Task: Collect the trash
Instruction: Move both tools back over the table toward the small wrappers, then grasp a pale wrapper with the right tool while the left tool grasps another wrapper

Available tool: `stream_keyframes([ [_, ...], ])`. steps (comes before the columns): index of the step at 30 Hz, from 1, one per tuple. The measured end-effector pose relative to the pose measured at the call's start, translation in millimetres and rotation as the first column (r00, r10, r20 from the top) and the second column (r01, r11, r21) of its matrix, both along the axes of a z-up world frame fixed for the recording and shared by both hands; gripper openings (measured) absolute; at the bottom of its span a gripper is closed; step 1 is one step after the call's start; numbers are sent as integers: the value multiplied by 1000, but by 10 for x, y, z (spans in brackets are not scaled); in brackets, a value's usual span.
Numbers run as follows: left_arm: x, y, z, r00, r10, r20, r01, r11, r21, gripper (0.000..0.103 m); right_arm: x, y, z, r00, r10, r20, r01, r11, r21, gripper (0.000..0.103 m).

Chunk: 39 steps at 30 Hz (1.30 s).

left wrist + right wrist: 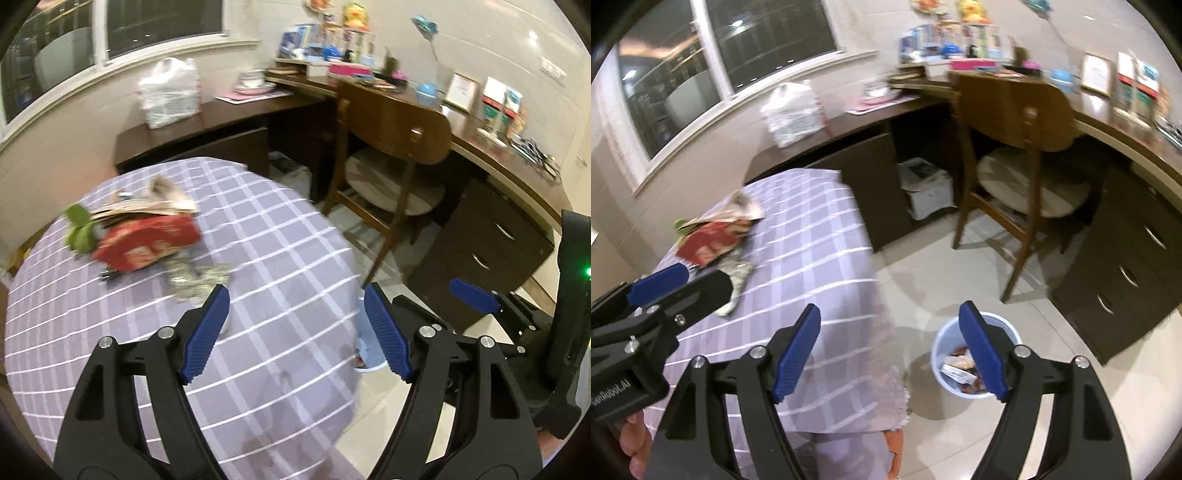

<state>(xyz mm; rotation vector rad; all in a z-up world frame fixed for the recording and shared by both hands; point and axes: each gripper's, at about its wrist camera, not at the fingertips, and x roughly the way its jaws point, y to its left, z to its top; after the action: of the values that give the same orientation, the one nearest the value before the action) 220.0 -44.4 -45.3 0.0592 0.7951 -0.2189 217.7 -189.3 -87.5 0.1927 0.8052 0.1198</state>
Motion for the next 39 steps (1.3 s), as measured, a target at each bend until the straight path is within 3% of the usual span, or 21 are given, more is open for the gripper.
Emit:
stream_keyframes([
  [12,-232,1159,116,973,227,39,-227,974,4,78,203,1128,85,979,205,-3,-205,977,-57,78],
  [21,-279,1901,-107,936,353,-9,-352,936,17,78,410,1546,-80,968,245,-61,-249,965,-81,78],
  [27,-226,2173,-299,915,398,-57,-398,917,12,78,621,1682,-264,960,252,-118,-264,960,-98,78],
  [31,-168,2217,-405,911,404,-84,-404,915,16,78,724,1783,-353,966,237,-102,-252,950,-184,77],
  [34,-102,2200,-446,912,396,-103,-397,918,9,78,767,1789,-362,967,242,-74,-253,946,-202,68],
  [36,-46,2154,-443,918,380,-111,-383,924,-2,78,807,1723,-333,970,233,-70,-242,952,-186,23],
  [39,58,2020,-433,934,337,-121,-342,940,-20,79,898,1528,-322,966,240,-99,-248,965,-82,15],
])
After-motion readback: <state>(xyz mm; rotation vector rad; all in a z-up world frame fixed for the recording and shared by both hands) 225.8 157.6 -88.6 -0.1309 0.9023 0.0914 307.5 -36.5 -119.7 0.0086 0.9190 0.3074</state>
